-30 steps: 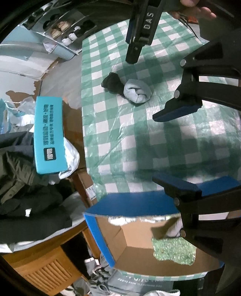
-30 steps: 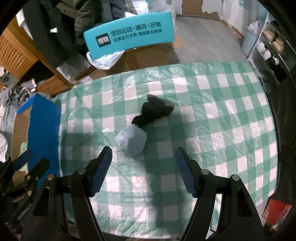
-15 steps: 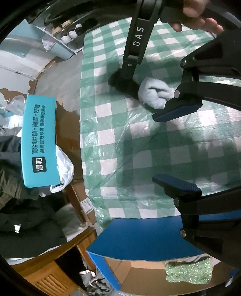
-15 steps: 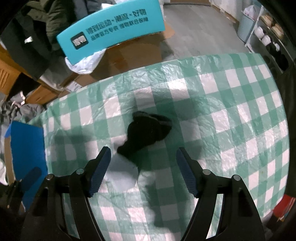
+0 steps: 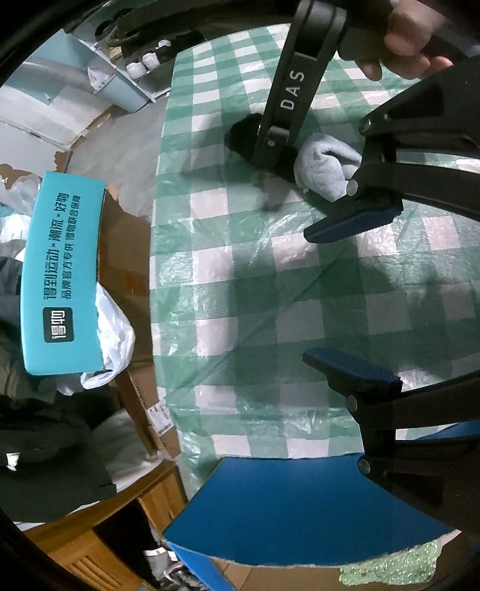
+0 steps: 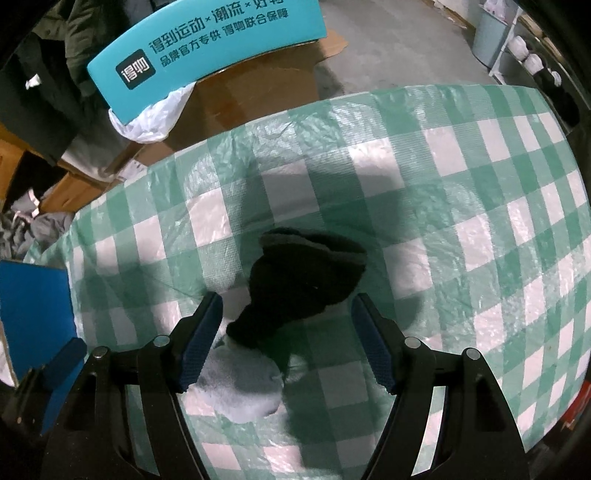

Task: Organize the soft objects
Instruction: 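Lower the right gripper onto the black sock and close on it, then grasp the grey sock with the left gripper while the right holds the black sock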

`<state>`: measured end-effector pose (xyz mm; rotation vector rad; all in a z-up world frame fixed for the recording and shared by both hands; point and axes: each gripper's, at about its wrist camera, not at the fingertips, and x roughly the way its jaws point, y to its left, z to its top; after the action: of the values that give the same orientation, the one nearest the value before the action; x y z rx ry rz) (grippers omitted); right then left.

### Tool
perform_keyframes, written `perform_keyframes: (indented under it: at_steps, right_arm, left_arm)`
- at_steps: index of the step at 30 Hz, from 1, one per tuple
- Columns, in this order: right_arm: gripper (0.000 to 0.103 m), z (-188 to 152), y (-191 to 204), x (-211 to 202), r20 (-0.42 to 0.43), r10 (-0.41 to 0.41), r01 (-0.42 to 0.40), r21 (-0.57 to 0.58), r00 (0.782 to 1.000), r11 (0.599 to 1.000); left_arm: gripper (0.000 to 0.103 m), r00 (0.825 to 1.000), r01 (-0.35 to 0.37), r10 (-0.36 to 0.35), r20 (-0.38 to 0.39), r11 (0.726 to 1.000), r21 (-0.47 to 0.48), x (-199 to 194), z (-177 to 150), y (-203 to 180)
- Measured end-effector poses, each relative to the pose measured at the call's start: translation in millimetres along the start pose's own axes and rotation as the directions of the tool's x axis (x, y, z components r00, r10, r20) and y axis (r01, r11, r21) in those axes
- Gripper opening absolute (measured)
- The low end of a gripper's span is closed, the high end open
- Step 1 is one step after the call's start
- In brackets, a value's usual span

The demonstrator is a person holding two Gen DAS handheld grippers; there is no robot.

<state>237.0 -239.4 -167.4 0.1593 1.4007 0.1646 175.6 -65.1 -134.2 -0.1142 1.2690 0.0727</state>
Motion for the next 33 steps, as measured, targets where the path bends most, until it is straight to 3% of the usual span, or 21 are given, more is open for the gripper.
perform_keyframes:
  at_steps: [3, 5, 7, 16, 22, 26, 33]
  right_arm:
    - [0.061, -1, -1, 4, -0.001, 0.004, -0.004, -0.015, 1.0, 1.0]
    - [0.039, -3, -4, 8, -0.006, 0.022, -0.022, -0.015, 1.0, 1.0]
    - [0.039, -3, -6, 8, -0.003, 0.04, -0.04, -0.008, 0.999, 0.999]
    - [0.038, -4, -35, -18, 0.076, -0.042, 0.043, -0.008, 0.996, 0.999]
    - [0.038, -21, -56, -28, 0.052, -0.071, 0.072, -0.007, 0.996, 0.997]
    - [0.038, -39, -65, -32, 0.041, -0.069, 0.069, -0.004, 0.997, 0.998]
    - [0.038, -60, -83, -31, 0.009, -0.059, 0.059, 0.028, 0.998, 0.998]
  left_arm:
    - [0.06, 1.0, 0.004, -0.004, -0.003, 1.0, 0.001, 0, -1, -1]
    - [0.06, 1.0, 0.006, -0.006, -0.005, 1.0, 0.002, 0, -1, -1]
    - [0.06, 1.0, 0.012, -0.012, -0.005, 1.0, -0.002, -1, 0, -2]
    - [0.06, 0.998, 0.056, -0.056, -0.015, 0.998, 0.005, 0, -1, -15]
    - [0.06, 0.995, 0.092, -0.091, -0.042, 0.995, 0.045, 4, -4, -35]
    - [0.072, 0.993, 0.108, -0.104, -0.054, 0.992, 0.065, 6, -5, -48]
    - [0.073, 0.987, 0.149, -0.141, -0.078, 0.983, 0.108, 10, -10, -74]
